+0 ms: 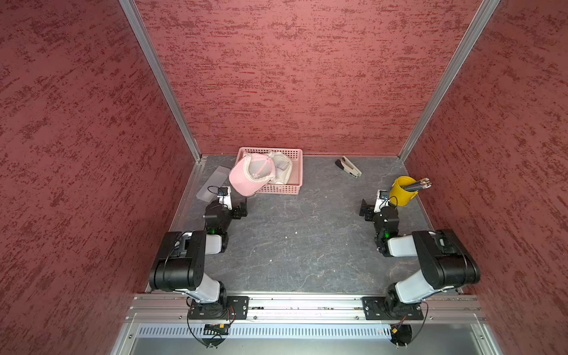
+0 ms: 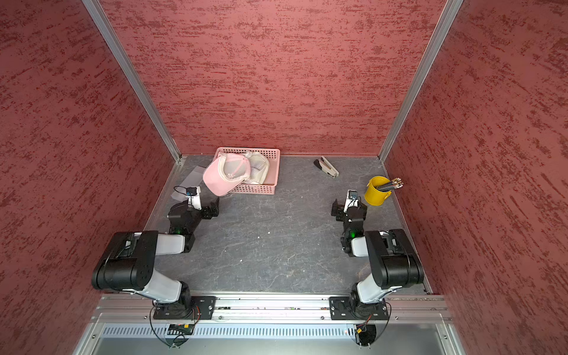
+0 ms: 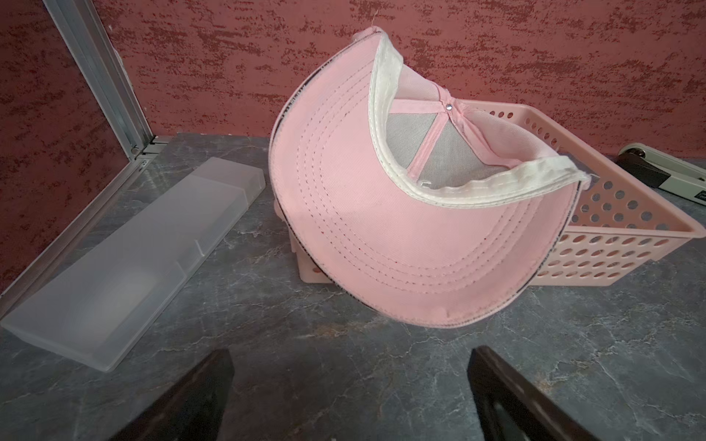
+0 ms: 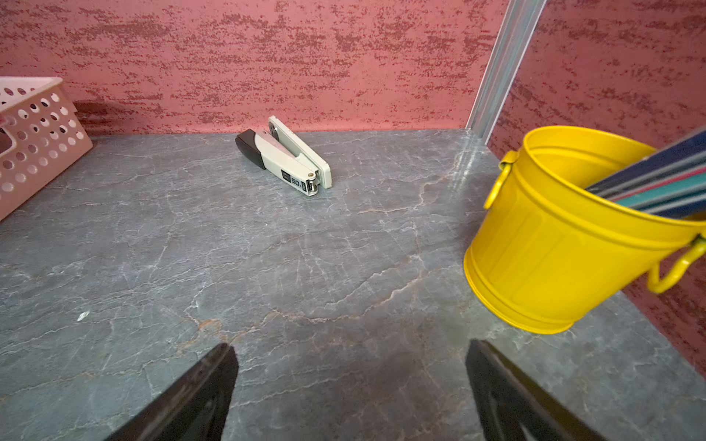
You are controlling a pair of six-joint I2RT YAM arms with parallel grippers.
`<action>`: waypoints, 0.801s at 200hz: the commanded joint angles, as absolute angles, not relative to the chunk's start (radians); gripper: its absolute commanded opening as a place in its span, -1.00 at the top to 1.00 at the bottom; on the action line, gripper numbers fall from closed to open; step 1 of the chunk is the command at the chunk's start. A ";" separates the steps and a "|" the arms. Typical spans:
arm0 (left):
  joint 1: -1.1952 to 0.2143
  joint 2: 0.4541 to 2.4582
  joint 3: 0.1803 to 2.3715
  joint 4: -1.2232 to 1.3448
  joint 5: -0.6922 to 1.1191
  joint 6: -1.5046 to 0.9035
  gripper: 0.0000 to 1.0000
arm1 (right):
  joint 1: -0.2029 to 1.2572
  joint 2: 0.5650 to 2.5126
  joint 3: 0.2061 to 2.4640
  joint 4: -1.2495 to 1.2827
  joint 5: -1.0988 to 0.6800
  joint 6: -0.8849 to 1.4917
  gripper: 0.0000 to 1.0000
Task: Turn the baseball cap inside out
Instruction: Pick up the baseball cap from the basket.
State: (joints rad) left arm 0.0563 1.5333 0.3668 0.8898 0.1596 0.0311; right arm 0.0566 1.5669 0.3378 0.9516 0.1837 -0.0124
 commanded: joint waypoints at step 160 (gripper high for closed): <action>0.079 1.307 0.462 0.560 0.236 0.027 -0.99 | 0.060 1.528 0.373 0.931 0.102 -0.039 -0.97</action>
State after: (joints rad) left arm 0.0803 1.4338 0.3908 0.7406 0.2092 0.0311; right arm 0.0509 1.5623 0.3397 0.9356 0.1406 -0.0162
